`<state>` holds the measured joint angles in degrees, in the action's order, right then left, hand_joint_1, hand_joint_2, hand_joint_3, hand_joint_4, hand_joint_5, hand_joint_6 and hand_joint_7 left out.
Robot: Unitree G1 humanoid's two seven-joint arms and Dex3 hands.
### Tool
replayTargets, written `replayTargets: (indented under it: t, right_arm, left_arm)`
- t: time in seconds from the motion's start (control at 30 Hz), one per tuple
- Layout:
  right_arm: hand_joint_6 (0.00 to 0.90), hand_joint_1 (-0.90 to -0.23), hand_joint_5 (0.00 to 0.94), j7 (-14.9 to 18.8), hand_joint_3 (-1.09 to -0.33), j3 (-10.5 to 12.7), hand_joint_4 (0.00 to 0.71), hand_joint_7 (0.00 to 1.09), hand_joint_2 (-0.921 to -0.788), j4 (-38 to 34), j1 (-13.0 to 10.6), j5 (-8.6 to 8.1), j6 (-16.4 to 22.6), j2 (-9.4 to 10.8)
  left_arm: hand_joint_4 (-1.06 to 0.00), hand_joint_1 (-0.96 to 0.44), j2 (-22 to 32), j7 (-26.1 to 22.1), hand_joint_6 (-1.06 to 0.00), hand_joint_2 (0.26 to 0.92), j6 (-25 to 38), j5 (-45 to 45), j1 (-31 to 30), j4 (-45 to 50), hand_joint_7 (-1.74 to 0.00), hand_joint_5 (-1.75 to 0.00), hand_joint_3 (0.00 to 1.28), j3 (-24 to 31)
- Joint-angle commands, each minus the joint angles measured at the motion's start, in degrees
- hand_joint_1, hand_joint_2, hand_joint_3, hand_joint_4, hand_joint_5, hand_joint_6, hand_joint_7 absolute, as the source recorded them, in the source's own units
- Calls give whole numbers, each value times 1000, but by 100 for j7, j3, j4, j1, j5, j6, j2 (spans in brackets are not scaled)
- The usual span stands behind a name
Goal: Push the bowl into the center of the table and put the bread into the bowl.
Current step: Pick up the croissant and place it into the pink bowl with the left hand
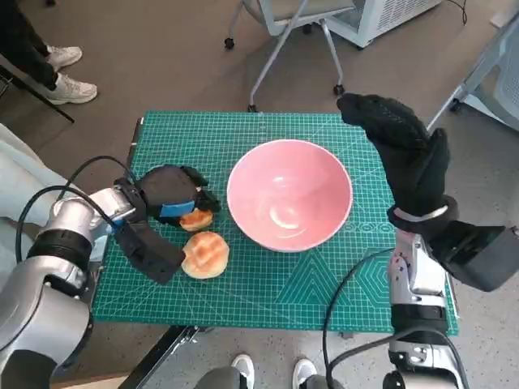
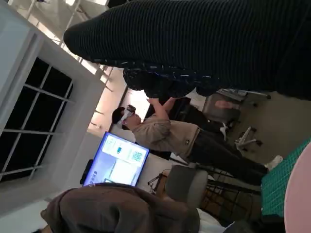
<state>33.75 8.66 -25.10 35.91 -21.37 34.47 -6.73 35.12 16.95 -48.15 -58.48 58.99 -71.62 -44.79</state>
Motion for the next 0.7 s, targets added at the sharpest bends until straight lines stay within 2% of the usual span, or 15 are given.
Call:
replayTargets:
  t: [0.03,0.27,0.7]
  right_arm:
    - [0,-687,1,59,-726,18,182,613,-921,-67,-92,-64,-55,0]
    - [0,-682,1,60,-724,26,181,614,-921,-68,-100,-80,-23,-1]
    - [1,-681,1,67,-723,18,182,614,-921,-68,-102,-110,-41,12]
  left_arm:
    - [-670,-2,-32,-6,-626,920,57,-110,-59,-85,-1270,-1046,84,-141]
    - [-669,1,-49,-100,-658,920,159,-61,-30,-103,-1243,-1065,69,-156]
    - [-676,0,50,-315,-645,920,264,135,41,-116,-1228,-1089,69,-10]
